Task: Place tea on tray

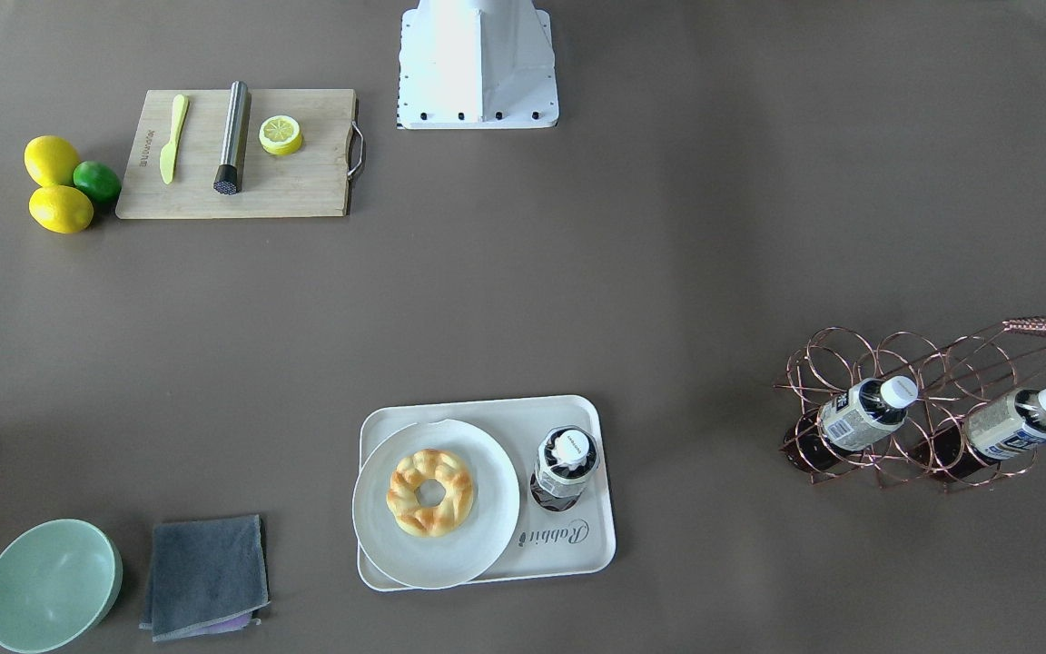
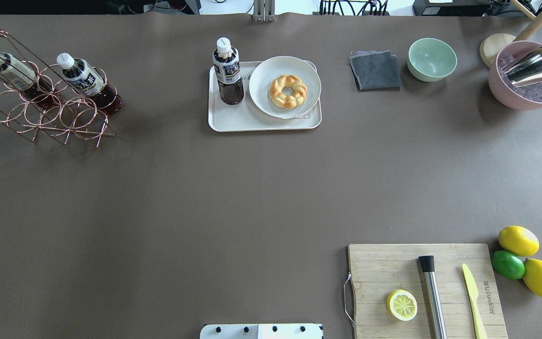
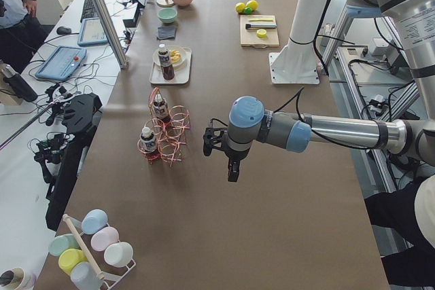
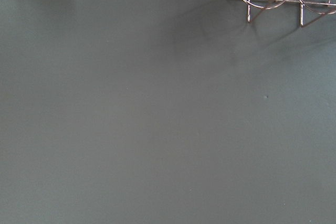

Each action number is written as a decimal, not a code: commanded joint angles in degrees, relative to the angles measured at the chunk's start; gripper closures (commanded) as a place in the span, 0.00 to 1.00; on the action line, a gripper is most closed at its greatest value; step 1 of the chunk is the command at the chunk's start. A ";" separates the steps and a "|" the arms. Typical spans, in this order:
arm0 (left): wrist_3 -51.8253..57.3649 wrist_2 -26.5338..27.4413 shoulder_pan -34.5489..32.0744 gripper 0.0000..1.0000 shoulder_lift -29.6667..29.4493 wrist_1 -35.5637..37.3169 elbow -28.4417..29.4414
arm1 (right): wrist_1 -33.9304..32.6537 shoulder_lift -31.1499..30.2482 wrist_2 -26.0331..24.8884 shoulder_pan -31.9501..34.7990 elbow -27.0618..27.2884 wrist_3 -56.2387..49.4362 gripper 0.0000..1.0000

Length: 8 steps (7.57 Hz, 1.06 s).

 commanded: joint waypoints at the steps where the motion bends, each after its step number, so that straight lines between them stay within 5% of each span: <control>1: 0.52 2.57 -0.08 0.03 -0.31 -0.20 -0.14 | 0.03 -2.83 0.34 2.33 -1.30 -4.59 0.00; 8: 1.93 3.01 -0.43 0.03 -0.22 -0.29 -0.50 | 0.20 -1.86 -0.27 2.60 -1.38 -4.15 0.00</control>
